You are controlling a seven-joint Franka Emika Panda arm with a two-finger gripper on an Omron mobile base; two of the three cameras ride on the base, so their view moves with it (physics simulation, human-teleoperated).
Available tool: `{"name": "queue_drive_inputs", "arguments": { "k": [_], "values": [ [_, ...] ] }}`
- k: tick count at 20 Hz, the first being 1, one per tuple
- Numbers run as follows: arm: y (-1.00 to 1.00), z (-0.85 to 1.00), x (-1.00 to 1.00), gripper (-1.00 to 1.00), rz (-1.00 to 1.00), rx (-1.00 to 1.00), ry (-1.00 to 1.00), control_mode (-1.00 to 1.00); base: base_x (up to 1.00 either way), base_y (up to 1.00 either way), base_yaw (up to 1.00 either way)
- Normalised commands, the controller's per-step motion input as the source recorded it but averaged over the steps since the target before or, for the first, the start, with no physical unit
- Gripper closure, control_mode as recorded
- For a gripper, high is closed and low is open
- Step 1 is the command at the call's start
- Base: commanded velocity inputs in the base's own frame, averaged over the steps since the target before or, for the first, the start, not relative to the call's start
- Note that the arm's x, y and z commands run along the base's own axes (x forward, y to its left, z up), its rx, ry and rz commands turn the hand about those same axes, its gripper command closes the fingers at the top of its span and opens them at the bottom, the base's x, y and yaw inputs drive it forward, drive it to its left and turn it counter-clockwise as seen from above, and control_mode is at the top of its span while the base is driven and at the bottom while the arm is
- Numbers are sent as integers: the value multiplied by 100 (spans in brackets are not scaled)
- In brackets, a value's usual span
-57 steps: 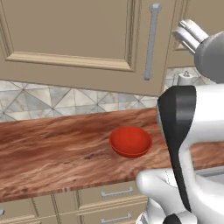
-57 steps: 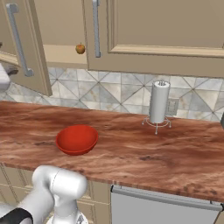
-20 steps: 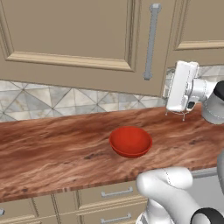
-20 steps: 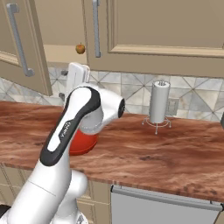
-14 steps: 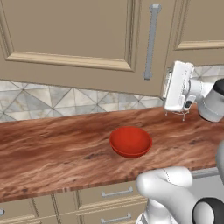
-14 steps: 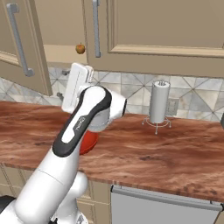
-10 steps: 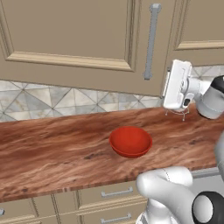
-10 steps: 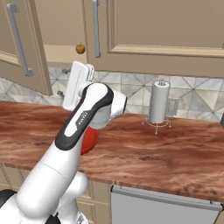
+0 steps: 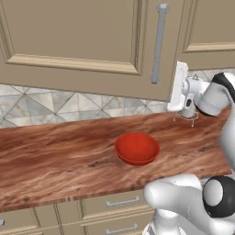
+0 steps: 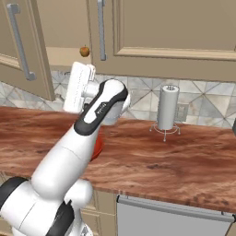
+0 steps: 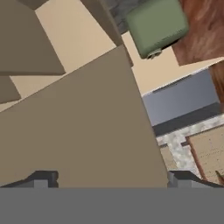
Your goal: Open the cabinet. Pick the apple and peach from the cabinet and place them into the bowl. Then close the cabinet.
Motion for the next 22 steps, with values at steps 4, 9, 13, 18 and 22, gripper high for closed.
{"name": "queue_drive_inputs", "arguments": {
  "k": [4, 9, 13, 18, 22],
  "values": [
    [96, 26, -6, -100, 38, 0, 0, -100, 0, 0, 0],
    [100, 17, -30, -100, 22, 0, 0, -100, 0, 0, 0],
    [100, 3, -47, -100, 15, 0, -4, -100, 0, 0, 0],
    [100, 0, -74, -100, 3, -1, -19, -100, 0, 0, 0],
    [100, 0, -93, -100, 0, -7, -36, -100, 0, 0, 0]
  ]
}}
